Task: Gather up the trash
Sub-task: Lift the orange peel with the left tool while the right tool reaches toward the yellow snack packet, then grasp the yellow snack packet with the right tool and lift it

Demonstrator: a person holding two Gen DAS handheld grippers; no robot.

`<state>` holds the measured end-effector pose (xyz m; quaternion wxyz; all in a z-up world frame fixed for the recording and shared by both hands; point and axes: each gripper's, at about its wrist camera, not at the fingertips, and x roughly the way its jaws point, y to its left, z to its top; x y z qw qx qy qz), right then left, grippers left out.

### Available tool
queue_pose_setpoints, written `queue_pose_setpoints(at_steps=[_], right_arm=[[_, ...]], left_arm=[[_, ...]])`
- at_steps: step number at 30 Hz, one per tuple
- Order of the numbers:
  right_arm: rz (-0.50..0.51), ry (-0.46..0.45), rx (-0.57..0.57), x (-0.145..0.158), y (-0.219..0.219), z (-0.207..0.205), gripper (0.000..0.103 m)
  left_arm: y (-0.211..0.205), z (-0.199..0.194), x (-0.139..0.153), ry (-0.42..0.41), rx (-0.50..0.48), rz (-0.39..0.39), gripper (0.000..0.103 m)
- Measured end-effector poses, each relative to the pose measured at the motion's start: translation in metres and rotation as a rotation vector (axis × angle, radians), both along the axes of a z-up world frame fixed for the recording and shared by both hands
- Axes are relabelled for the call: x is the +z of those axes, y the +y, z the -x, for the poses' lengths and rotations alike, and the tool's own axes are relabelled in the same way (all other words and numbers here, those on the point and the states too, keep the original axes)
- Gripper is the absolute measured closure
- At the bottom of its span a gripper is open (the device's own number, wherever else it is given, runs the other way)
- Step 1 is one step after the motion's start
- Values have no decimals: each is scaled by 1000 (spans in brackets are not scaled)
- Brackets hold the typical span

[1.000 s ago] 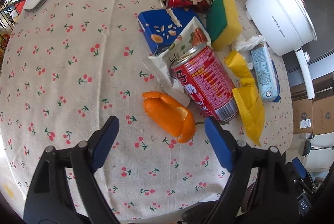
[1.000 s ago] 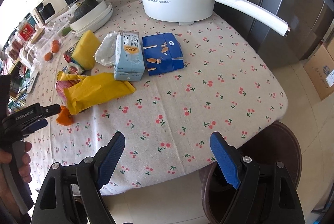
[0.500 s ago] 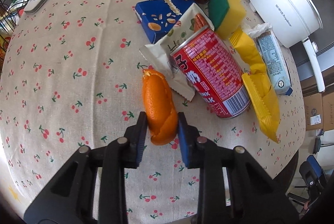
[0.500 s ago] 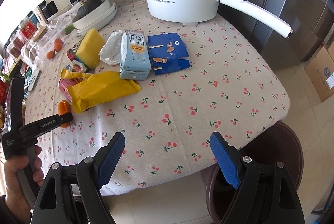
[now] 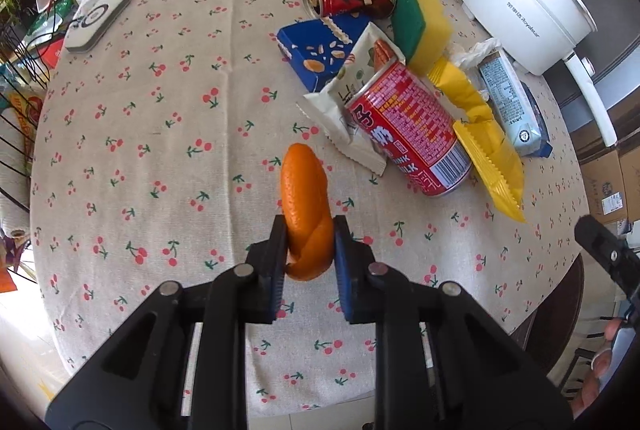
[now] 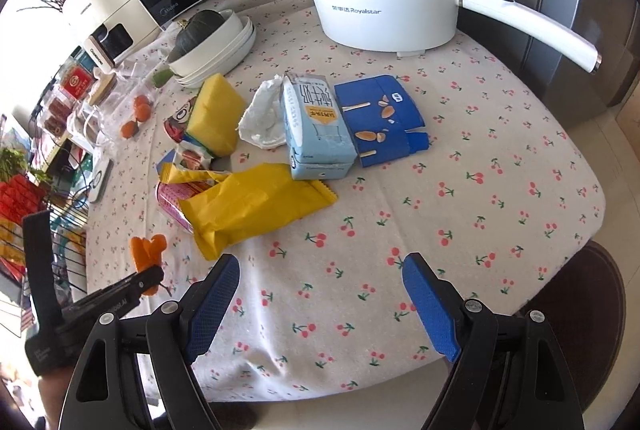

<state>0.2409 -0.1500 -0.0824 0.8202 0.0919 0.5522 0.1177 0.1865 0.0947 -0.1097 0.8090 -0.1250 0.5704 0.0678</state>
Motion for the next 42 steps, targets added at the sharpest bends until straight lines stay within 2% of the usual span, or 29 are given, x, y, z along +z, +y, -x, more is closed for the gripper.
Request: queue_pose_setpoints(at_steps=[6,16,17,18,19,20,22,24,31,38,42], right_arm=[[-122,67,-38,-21,20,-18,18],[-161,137,-77,-60,44,-37,19],[-173,137,-77,-62,45,-37,22],[-187,133,-72,-62,45,-37,33],[-204,129,-54,-61,47,-37,49],[-229,122,-31,-59,49,-37,56],[-220,104,3,-52,53,-34,85],[-187,85,9,-49,53,-31,91],[-179,33,39,-32,41,-18,98],[-153,-59,116,3,31,9,99],[-141,-84,127,14,22,20,99]], left_arm=[[4,10,9,-30,-34,-68,79],[17,11,6,-29,-29,-118,79],[19,12,5,-26,-26,-118,79],[20,12,5,-24,-24,-118,79],[21,12,5,-24,-22,-118,79],[22,13,5,-24,-21,-117,79],[23,13,5,-26,-18,-114,79],[22,13,6,-28,-18,-109,79],[17,16,13,-50,-24,-91,79],[8,21,21,-74,-49,-83,79],[1,25,25,-83,-65,-66,79]])
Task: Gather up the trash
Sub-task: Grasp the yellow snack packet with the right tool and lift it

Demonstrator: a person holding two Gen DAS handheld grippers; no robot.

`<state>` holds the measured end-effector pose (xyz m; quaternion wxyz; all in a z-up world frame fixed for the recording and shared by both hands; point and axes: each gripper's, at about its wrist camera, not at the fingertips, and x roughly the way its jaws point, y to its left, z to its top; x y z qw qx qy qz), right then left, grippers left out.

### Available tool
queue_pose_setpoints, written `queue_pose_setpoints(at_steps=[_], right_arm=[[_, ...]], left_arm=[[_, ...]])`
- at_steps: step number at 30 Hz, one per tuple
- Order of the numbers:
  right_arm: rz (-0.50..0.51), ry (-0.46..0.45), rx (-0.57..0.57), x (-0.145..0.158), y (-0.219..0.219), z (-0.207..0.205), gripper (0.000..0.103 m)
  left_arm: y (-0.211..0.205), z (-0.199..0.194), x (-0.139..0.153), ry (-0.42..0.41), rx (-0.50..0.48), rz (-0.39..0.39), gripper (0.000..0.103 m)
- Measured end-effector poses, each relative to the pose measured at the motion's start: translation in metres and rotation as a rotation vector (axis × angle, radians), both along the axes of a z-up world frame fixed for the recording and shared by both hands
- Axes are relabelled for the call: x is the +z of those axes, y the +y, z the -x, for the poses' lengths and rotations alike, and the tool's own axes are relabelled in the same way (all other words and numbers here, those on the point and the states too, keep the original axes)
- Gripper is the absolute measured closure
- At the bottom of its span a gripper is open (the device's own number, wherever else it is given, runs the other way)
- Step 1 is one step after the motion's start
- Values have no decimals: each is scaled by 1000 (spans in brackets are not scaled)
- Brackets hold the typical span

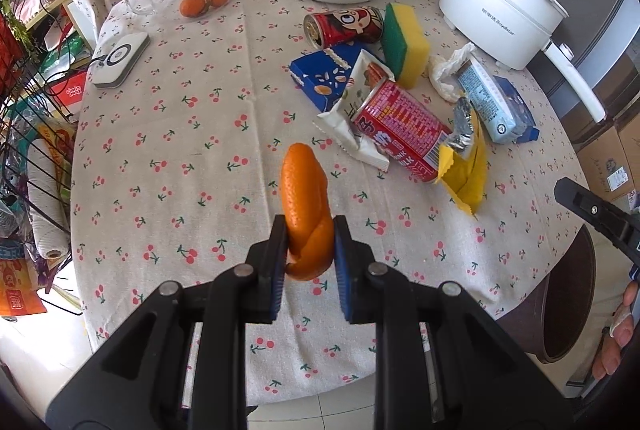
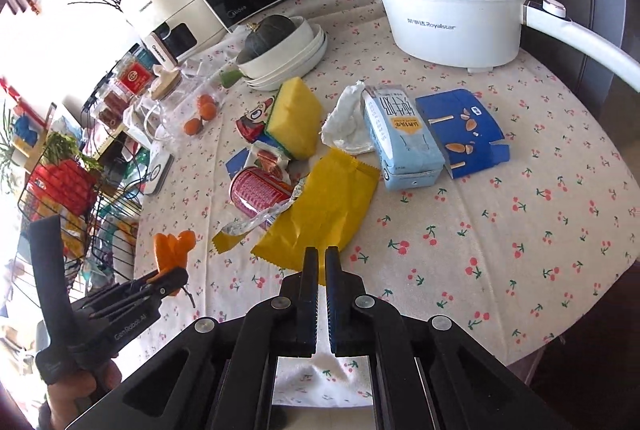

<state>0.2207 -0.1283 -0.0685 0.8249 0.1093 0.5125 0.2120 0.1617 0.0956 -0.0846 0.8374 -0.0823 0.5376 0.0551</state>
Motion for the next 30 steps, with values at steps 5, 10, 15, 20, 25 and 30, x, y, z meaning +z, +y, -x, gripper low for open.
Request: queue_pose_setpoints(at_steps=[5,10,15,20,25,30], right_arm=[[23,12,-35,1,-11,1,97],[-1,115,-147,-14,-14,-17,25],[-28,183,-178,-33,9,-44,23],[13,233,-216,-53,27,-69,23],[122,230,-206,-69,41,-77,38],[229,162,-72,-62,64,-68,82]], left_arm=[[-4,1,4,-6,-5,25,79],[0,-2,10,-33,13,11,79],[9,0,13,-39,22,9,79],[24,3,13,-35,40,20,79],[35,5,14,-38,56,35,79],[36,7,15,-40,58,43,79]])
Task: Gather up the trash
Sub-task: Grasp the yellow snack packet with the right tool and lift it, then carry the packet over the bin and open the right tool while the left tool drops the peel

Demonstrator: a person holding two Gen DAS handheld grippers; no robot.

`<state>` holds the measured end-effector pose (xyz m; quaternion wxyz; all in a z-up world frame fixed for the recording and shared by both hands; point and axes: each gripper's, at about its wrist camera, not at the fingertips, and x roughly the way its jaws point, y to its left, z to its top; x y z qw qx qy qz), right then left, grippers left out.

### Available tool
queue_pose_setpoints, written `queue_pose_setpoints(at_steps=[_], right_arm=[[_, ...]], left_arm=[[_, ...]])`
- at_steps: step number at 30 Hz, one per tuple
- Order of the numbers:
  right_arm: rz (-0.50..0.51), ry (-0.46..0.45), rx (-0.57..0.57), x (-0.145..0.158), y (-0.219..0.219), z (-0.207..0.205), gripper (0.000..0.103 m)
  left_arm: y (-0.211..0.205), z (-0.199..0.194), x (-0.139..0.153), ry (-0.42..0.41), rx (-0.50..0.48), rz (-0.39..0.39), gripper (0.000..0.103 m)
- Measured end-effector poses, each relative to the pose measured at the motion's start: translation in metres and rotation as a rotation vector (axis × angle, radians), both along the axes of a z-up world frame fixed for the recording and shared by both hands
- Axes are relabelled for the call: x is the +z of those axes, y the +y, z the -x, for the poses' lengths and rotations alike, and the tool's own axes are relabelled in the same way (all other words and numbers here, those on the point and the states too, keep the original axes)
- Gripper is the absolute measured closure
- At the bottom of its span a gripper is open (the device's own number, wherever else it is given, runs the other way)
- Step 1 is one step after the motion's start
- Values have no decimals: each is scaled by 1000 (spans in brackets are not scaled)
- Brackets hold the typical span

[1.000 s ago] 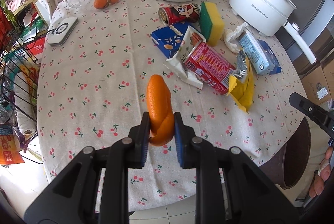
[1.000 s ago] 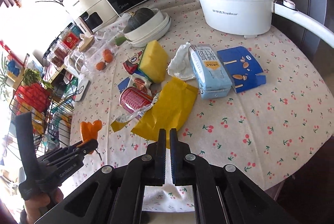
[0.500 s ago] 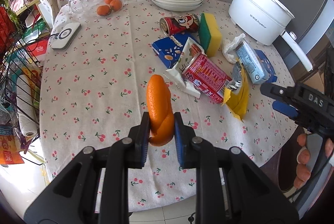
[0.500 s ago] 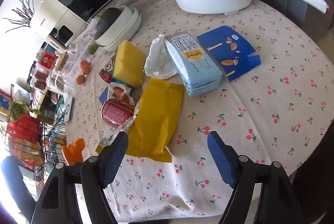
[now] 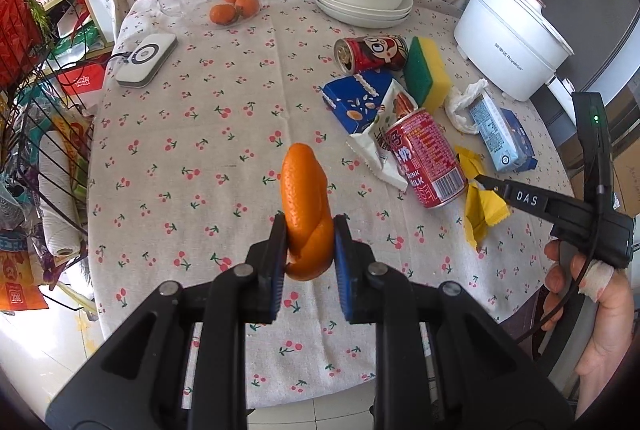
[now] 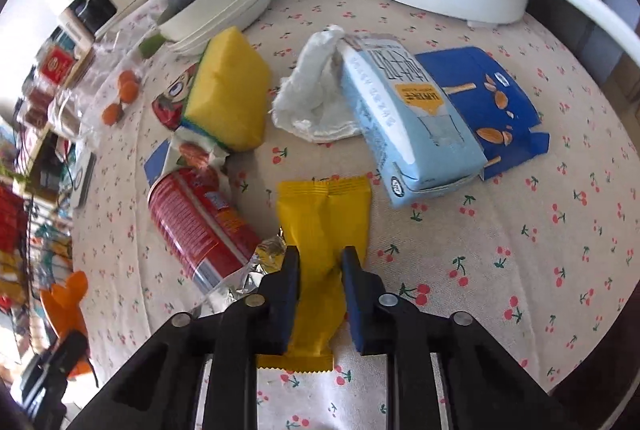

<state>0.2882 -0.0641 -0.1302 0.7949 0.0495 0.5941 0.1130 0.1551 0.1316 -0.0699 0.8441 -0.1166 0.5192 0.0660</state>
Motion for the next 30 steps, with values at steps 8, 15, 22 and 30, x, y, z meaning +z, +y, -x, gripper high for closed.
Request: queue_pose_setpoints(at_steps=[8,15,22,30], right_arm=[[-4,-79,73,35,-12,31,87],[-76,-135,67,64,-63,66,87],[-117,-170,41,69,-120,101,87],[-114,-176,6,78,-181,126,87]], left_arm=[[-16,8,4,-13,-45,-2,79],[-42,13,2,-6,-113,4,79],[-86,20,3,-5,-211,10,79],[-153,29,2,-14,-338,10,79]])
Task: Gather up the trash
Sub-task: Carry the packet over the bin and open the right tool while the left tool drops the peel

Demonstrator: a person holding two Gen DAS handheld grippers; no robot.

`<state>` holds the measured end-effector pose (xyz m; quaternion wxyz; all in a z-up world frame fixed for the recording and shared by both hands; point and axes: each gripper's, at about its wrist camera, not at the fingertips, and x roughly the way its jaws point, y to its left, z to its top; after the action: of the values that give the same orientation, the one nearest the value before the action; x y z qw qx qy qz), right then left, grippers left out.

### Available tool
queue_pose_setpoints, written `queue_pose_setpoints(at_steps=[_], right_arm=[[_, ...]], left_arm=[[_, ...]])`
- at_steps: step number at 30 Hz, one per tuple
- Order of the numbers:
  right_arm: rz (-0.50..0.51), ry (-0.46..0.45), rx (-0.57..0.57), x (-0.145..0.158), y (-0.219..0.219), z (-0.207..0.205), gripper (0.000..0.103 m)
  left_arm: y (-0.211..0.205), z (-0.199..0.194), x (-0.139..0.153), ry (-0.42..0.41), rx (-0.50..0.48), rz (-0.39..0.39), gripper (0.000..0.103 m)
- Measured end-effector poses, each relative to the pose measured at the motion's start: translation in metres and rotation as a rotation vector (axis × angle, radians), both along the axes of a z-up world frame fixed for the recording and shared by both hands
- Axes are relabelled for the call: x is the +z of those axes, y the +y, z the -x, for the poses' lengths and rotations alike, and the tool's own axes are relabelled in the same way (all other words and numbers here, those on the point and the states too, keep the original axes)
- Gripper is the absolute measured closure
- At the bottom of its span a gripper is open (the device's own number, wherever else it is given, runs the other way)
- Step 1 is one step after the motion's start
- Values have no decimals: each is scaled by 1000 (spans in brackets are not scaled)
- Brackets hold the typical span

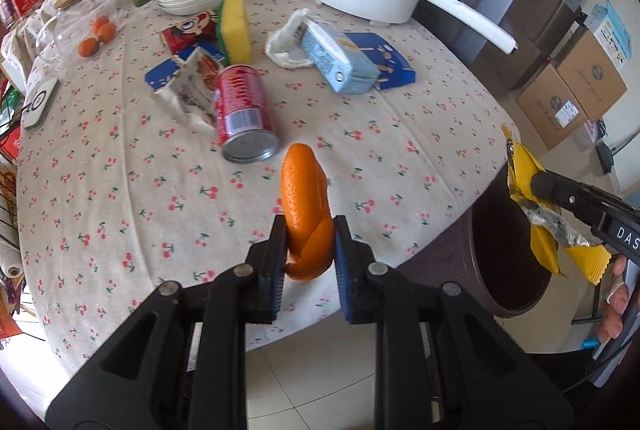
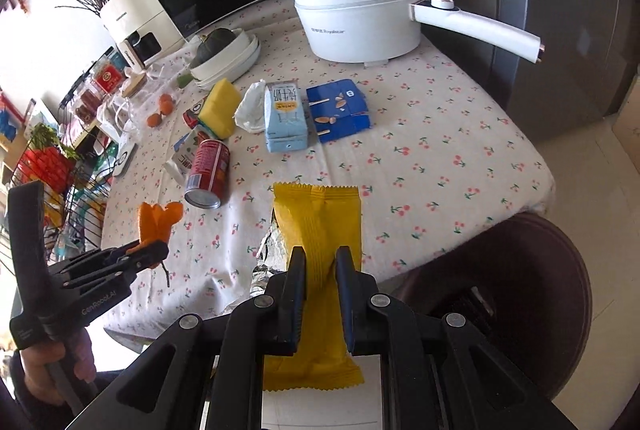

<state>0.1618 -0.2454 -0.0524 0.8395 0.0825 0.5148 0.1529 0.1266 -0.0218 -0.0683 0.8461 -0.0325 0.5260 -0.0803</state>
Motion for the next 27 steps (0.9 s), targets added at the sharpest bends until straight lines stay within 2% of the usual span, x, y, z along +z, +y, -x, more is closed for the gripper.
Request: queue_pose_setpoints(at_steps=[11,22,27], right_arm=[[12,22,-138,-13,-94,35,87],[68,84,-263,-44,-177,75,87],[69,108,-303,-53,-202,84,87]], left_arm=[[-105,14,-13,9,-219,6,79],[-177,18,-32,26,-380,29,79],[-192,13,-38,31,-439,107,78]])
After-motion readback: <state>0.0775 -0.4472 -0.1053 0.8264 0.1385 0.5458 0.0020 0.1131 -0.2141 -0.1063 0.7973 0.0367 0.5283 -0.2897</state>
